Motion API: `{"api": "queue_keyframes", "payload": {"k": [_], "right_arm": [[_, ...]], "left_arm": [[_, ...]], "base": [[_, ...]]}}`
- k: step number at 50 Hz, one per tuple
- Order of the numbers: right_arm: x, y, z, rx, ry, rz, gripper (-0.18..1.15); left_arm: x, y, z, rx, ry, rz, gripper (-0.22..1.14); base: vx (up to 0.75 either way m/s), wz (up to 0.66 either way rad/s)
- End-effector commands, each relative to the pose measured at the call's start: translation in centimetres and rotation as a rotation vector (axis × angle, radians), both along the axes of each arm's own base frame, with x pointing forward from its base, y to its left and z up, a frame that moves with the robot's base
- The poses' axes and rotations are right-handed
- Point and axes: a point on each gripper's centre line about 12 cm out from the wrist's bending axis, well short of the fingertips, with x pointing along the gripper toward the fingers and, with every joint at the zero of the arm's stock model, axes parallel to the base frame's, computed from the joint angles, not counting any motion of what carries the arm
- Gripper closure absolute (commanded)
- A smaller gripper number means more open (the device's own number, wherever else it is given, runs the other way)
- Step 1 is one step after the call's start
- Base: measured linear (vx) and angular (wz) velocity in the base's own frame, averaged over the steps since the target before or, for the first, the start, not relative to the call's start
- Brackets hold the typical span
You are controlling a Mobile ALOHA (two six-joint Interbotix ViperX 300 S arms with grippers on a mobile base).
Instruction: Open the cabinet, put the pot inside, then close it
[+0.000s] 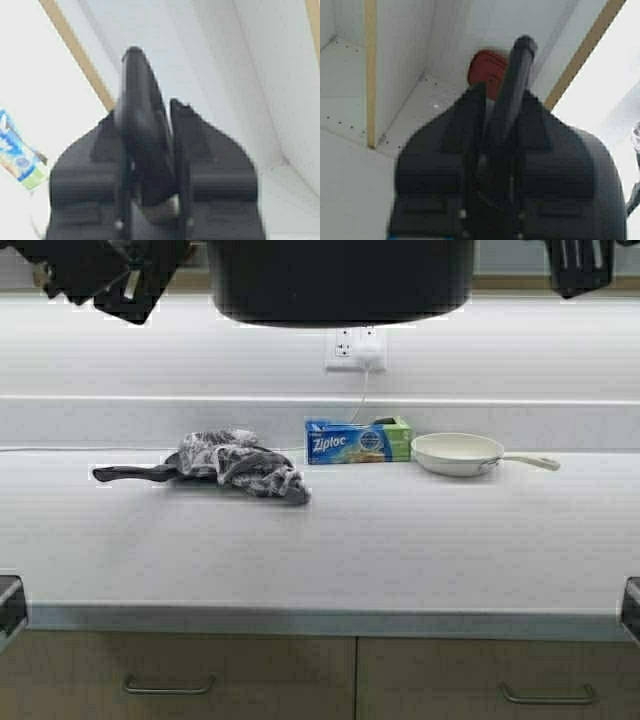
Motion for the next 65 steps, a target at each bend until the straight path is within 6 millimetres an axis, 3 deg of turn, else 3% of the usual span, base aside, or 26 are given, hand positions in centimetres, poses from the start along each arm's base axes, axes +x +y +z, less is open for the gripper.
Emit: {"api": "queue_keyframes", "payload": {"k": [1,11,19,34,43,53,65], "right_arm": [[1.1,1.4,2.6,-0.075,-0.092,0.010,0.90],[4.2,1.8,4.4,-0.072,-0.101,-0.027,0.90],[7.8,2.7,5.0,-0.017,-0.075,-0.037,0.90],[13.5,3.2,7.0,0.085,-0.094,-0.037,0.90],[16.4,3.0,8.8,0.127,-0.108,-0.053,0.90],[19.9,2.8,9.2,0.112,-0.090,-0.076,0.90],[23.5,2.9,9.5,0.141,-0.037,-0.078,0.90]], "left_arm": [[1.7,-3.2,4.0,0.086,-0.081,-0.113,0.90],[6.2,-3.2,7.4,0.096,-0.090,-0.109,0.90],[9.0,-3.3,8.9,0.062,-0.085,-0.091,0.90],[15.1,-3.1,10.0,-0.039,-0.057,-0.084,0.90],[18.2,-3.5,12.0,-0.102,-0.091,-0.097,0.90],[22.2,-3.7,13.8,-0.114,-0.094,-0.095,0.90],[26.0,-4.3,13.9,-0.131,-0.072,-0.099,0.90]], "base": [[0.00,0.00],[0.00,0.00],[0.00,0.00],[0.01,0.01],[0.02,0.01],[0.03,0.01],[0.04,0.01]]}}
